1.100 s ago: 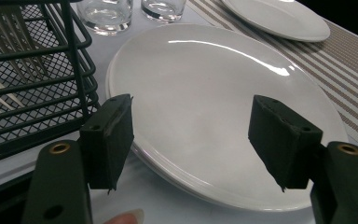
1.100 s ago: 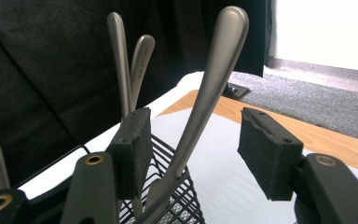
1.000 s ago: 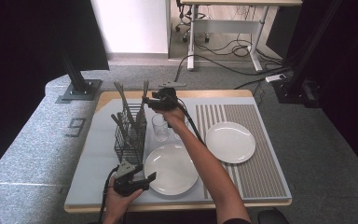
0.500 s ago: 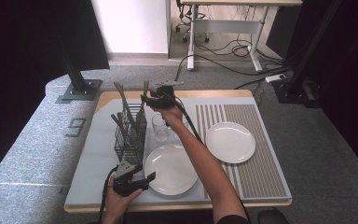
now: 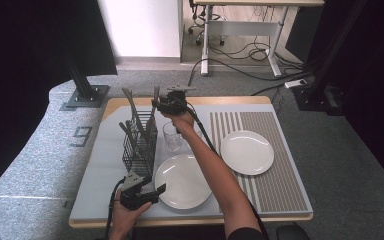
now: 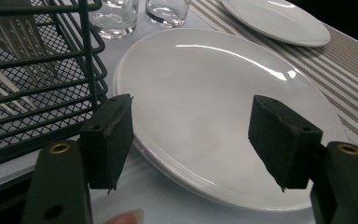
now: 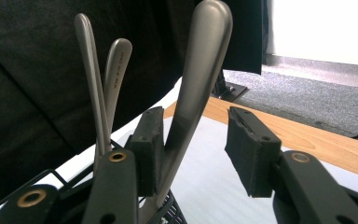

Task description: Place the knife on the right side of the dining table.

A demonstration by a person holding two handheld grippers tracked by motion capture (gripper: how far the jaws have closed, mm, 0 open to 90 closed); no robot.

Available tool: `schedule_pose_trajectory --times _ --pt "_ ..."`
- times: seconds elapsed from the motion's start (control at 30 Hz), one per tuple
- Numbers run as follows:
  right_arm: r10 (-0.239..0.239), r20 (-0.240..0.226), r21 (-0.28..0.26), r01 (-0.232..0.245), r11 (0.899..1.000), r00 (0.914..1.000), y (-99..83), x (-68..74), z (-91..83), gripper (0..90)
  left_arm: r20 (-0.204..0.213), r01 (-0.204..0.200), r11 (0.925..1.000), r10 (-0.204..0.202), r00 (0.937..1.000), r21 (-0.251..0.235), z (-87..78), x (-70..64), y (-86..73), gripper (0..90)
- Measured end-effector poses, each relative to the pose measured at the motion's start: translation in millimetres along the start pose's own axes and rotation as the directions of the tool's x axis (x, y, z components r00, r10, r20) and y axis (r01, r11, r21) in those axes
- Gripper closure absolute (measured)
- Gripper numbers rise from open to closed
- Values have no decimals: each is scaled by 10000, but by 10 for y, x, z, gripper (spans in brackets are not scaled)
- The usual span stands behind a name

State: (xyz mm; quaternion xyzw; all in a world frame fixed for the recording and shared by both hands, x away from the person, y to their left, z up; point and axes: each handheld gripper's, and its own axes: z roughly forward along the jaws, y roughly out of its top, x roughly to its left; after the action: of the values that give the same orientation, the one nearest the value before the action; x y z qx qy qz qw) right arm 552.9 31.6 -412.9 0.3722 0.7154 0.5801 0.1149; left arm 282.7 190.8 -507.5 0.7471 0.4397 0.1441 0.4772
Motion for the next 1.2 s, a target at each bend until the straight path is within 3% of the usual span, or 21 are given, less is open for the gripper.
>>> schedule_pose_trajectory --times 0.2,0.43,1.2 --pt "-149 -177 60 150 9999 9997 12 9 38 654 19 7 10000 -7 10000 0 1 2 -2 309" --pt "-9 -443 73 12 10000 9990 16 13 73 730 11 17 10000 -17 10000 -22 -1 4 -2 310" --pt "137 -722 -178 -151 9997 9973 2 69 -7 775 4 30 10000 -30 10000 -27 1 13 -4 312"
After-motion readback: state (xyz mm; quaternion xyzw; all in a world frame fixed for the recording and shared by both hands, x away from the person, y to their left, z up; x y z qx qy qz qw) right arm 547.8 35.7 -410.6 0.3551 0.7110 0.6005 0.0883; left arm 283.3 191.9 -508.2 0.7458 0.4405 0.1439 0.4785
